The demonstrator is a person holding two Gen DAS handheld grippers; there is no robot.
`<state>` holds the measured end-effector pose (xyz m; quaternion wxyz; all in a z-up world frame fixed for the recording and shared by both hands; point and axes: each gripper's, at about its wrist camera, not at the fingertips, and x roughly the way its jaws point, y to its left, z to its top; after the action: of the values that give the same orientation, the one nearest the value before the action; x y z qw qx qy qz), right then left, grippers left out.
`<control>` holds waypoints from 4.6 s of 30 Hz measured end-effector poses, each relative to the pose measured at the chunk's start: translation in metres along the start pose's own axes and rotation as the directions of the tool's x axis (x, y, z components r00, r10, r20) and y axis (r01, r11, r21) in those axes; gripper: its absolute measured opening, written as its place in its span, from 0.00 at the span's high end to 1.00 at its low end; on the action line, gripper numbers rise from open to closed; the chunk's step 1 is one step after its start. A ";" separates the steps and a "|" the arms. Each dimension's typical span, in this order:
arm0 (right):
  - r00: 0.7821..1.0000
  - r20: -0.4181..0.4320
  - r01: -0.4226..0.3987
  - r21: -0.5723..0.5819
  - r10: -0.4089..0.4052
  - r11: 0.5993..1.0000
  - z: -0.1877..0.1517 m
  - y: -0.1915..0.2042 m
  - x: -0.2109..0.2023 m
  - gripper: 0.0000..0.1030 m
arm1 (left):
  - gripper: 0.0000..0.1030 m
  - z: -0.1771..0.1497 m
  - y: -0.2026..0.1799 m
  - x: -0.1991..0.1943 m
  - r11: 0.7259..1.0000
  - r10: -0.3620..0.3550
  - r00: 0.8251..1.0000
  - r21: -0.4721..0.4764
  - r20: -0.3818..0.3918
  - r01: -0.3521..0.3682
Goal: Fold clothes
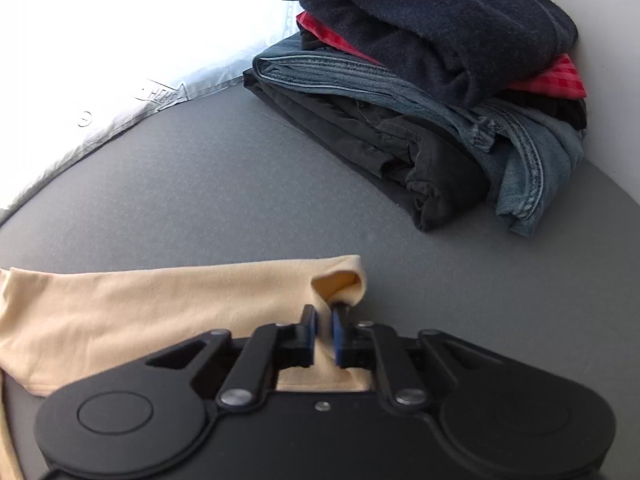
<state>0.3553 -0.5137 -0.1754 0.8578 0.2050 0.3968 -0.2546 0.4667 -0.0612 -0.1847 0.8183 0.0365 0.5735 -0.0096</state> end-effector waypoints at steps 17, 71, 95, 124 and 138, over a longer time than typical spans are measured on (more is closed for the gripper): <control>0.435 -0.183 -0.600 0.671 0.881 0.436 -0.101 0.142 0.012 0.90 | 0.00 -0.021 -0.006 -0.019 0.998 -0.069 0.998 0.013 0.005 0.069; 0.900 -0.225 -0.327 0.218 0.373 0.920 -0.141 0.183 -0.079 0.66 | 0.90 0.022 0.058 -0.126 0.974 -0.219 0.850 0.155 0.479 0.163; 0.980 -0.196 -0.045 -0.136 0.018 0.990 -0.168 0.188 -0.103 0.63 | 0.91 0.031 0.216 -0.113 0.978 -0.112 0.821 -0.082 0.560 0.190; 0.982 -0.182 -0.122 -0.356 0.059 0.927 -0.186 0.170 -0.121 0.57 | 0.25 -0.128 0.136 -0.078 0.977 -0.184 0.973 -0.082 0.142 0.197; 0.889 -0.272 -0.455 -0.440 0.368 0.775 -0.184 0.160 -0.142 0.95 | 0.17 -0.216 0.051 -0.078 0.994 -0.113 0.993 0.008 0.019 0.112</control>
<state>0.2665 -0.2469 -0.1501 0.8786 0.0829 0.4653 0.0677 0.2402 0.0025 -0.1820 0.8220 0.0070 0.5665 -0.0581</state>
